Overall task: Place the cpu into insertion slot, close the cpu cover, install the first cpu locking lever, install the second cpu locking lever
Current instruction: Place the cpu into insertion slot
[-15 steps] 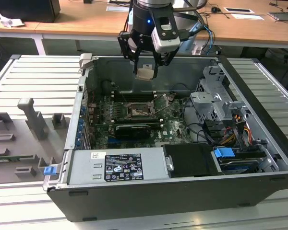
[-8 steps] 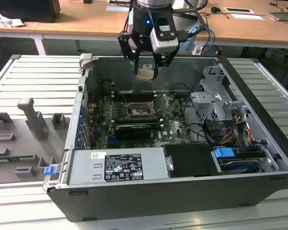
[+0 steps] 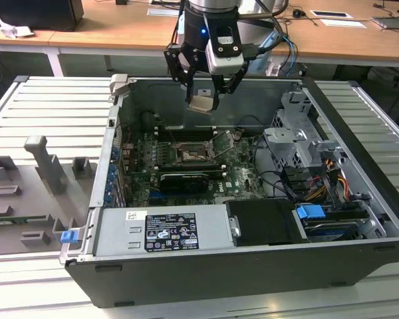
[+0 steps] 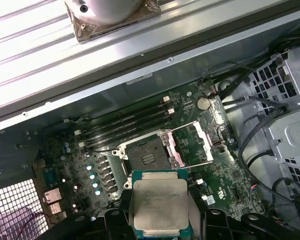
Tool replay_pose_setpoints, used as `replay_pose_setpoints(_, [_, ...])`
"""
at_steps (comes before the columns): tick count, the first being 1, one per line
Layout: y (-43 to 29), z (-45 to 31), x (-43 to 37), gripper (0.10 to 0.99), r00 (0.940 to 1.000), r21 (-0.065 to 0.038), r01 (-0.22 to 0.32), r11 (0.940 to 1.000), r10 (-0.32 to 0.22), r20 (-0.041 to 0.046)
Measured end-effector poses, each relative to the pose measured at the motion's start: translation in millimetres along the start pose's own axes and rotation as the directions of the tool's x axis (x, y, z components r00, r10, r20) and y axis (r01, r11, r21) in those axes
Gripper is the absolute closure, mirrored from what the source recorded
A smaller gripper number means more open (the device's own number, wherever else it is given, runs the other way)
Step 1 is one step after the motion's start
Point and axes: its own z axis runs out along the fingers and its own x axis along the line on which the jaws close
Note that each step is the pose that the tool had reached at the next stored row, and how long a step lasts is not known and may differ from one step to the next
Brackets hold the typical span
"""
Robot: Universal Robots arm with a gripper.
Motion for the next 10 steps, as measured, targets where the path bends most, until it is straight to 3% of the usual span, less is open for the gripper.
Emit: replay_pose_setpoints(10, [-0.1,1.0,0.0,0.557,0.9982,-0.001,-0.06,0.9982,0.06,0.0053])
